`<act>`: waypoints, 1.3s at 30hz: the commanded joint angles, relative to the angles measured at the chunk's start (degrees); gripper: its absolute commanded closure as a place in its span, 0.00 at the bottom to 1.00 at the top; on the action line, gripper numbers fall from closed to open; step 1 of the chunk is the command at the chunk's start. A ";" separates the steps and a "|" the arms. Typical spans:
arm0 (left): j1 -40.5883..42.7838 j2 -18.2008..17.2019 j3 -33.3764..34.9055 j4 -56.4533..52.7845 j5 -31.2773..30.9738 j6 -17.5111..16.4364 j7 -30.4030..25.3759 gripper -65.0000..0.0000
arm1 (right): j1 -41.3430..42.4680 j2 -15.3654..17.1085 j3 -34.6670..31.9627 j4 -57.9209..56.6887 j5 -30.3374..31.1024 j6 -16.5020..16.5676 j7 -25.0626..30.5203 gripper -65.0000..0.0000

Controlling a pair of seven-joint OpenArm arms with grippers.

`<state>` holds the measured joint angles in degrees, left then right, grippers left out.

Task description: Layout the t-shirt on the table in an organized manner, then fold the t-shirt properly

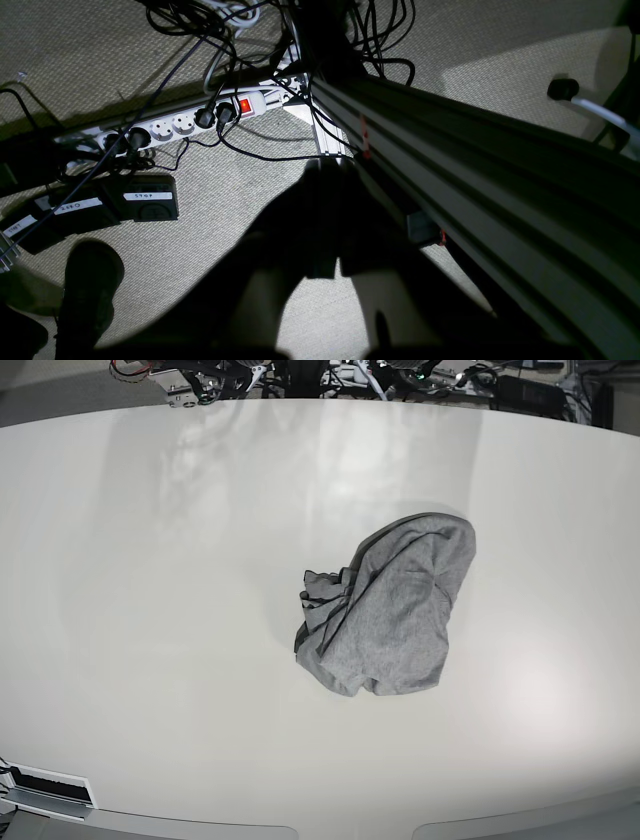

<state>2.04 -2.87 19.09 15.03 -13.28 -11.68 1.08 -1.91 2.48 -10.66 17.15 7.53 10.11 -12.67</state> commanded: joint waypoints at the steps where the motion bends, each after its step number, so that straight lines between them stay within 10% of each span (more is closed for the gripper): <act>1: -0.13 0.17 -0.04 0.37 -0.24 -0.68 -0.59 1.00 | 0.81 0.24 0.15 0.74 -0.13 0.39 0.00 1.00; 29: 1.31 -0.02 -0.04 0.37 -0.22 -0.70 2.82 1.00 | 0.28 0.55 0.13 0.74 -1.86 0.50 -1.84 1.00; 39: 9.31 -3.23 -0.04 9.94 -0.26 -0.70 10.67 1.00 | -8.17 3.26 0.13 4.07 -6.10 7.28 -2.78 1.00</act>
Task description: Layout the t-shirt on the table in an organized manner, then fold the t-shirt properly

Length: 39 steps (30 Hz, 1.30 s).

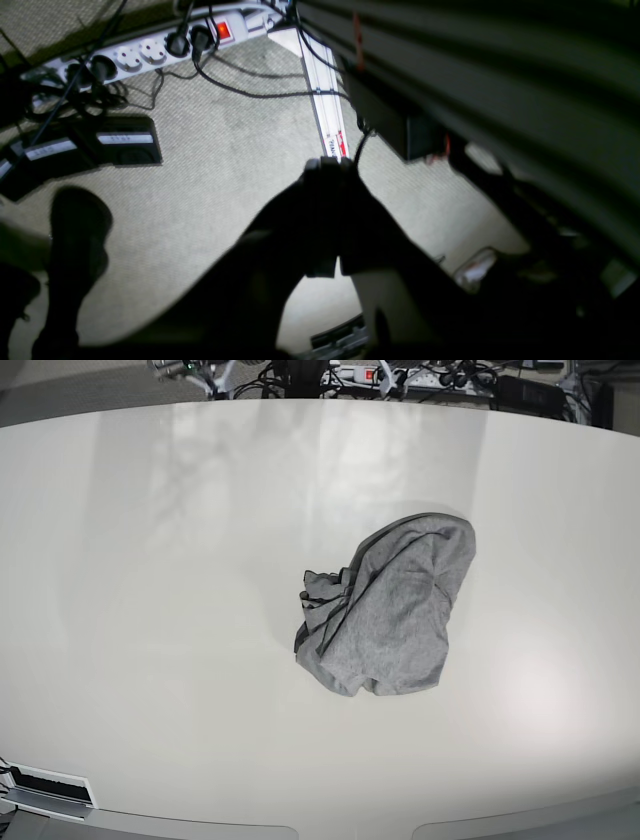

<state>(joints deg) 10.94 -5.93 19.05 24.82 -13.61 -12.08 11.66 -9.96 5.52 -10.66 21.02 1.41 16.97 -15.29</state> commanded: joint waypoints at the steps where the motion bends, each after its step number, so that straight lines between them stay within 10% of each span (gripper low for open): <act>1: 1.75 -0.92 0.00 1.77 0.04 -0.31 0.63 1.00 | -1.46 0.61 0.13 1.29 0.02 1.05 -0.15 1.00; 10: 14.45 -6.99 0.00 20.98 -3.56 -0.31 11.17 1.00 | -16.39 5.62 0.13 22.67 0.66 13.99 -8.31 1.00; 18: 29.79 -15.69 -2.34 46.49 -6.62 -0.31 17.00 1.00 | -35.93 12.46 0.15 55.21 12.11 11.02 -17.27 1.00; 26: 44.89 -19.69 -19.32 73.31 -9.55 -0.50 19.93 1.00 | -52.35 17.51 3.08 86.93 11.63 2.38 -22.14 1.00; 39: 42.60 -19.91 -42.88 98.38 -24.02 -13.92 23.78 1.00 | -52.17 17.49 20.61 113.98 14.38 3.74 -18.62 1.00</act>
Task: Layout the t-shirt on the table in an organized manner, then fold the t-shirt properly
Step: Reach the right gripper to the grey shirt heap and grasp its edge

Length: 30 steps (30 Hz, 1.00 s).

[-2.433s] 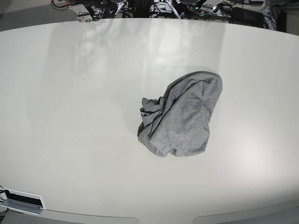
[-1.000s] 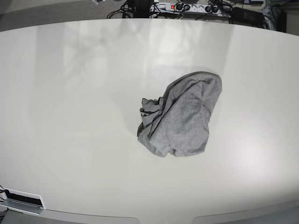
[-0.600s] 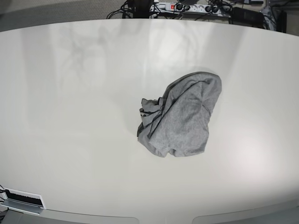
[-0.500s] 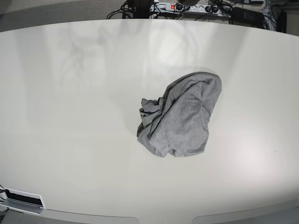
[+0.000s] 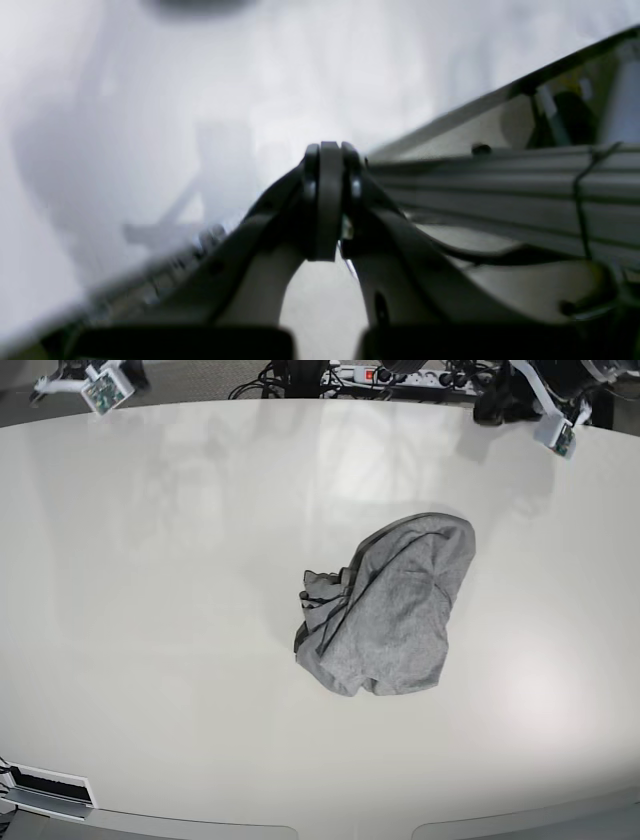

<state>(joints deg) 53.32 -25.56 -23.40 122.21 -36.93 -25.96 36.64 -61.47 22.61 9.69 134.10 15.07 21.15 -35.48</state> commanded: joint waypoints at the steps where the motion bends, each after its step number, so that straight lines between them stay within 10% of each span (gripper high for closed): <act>1: -1.70 -0.28 -0.79 1.36 -0.70 0.00 -1.20 1.00 | 1.22 0.39 0.33 0.90 1.79 1.05 3.43 1.00; 11: -16.55 -0.28 -0.61 1.31 -0.70 3.08 -1.95 1.00 | 23.32 -1.03 -12.83 0.90 4.28 5.29 9.03 1.00; 28: -18.05 -0.15 -0.63 -6.84 2.40 3.67 -2.05 1.00 | 51.23 -17.18 -35.93 -25.46 -4.70 3.91 11.32 1.00; 30: -17.94 -0.15 -0.63 -6.84 2.38 3.67 -2.05 1.00 | 55.89 -19.21 -37.11 -31.91 -4.85 3.93 11.28 0.81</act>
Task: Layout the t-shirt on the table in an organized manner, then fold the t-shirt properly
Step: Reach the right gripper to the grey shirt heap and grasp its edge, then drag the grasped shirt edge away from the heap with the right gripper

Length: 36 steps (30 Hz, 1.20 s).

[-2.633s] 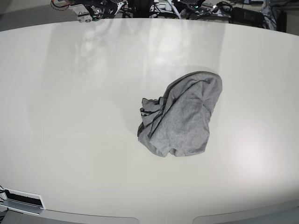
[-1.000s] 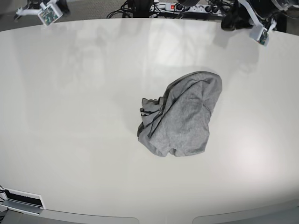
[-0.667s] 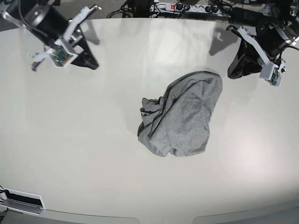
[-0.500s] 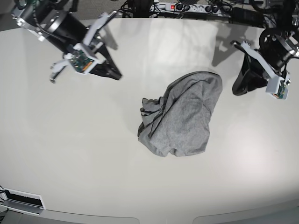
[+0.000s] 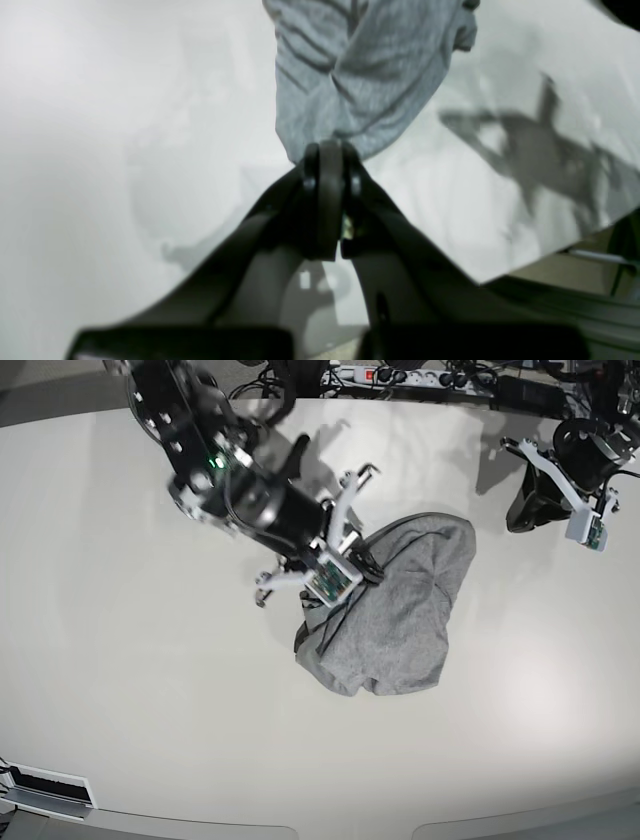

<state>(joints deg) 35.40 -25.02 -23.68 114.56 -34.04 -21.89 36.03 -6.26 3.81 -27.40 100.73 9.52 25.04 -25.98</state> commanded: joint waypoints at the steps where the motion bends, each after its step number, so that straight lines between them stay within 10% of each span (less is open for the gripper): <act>1: -0.02 -0.70 -0.35 0.81 -0.48 -0.42 -1.44 1.00 | 2.75 -1.27 -0.37 -1.55 0.70 0.04 1.77 0.69; 4: 0.00 -0.70 -0.35 0.81 -0.50 -0.42 -1.31 1.00 | 8.09 -3.54 -0.48 -9.86 0.68 -0.20 1.79 0.41; 8: -0.02 -0.70 -0.35 0.81 -0.50 -0.42 -1.25 1.00 | 13.90 -5.55 -0.48 -19.67 0.70 -1.68 1.79 0.40; 10: -0.02 -0.70 -0.35 0.81 -0.50 -0.42 -1.27 1.00 | 16.04 -6.67 -0.48 -24.30 0.68 -1.64 1.70 0.51; 13: -0.02 -0.72 -0.35 0.81 -0.50 -0.42 -1.27 1.00 | 18.84 -7.13 -0.46 -27.23 0.61 -0.94 -1.07 0.98; 30: 0.13 -0.85 -0.35 0.81 -0.02 -3.04 -1.27 1.00 | 17.16 5.25 20.15 12.85 9.01 0.26 -10.36 1.00; 36: 0.15 -0.85 -0.35 0.81 0.15 -3.02 -1.22 1.00 | 16.26 6.82 28.61 13.55 10.23 -12.48 -14.34 1.00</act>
<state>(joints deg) 35.40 -25.10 -23.68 114.56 -33.43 -24.53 36.05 8.60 10.44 1.10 113.14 18.96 11.68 -42.72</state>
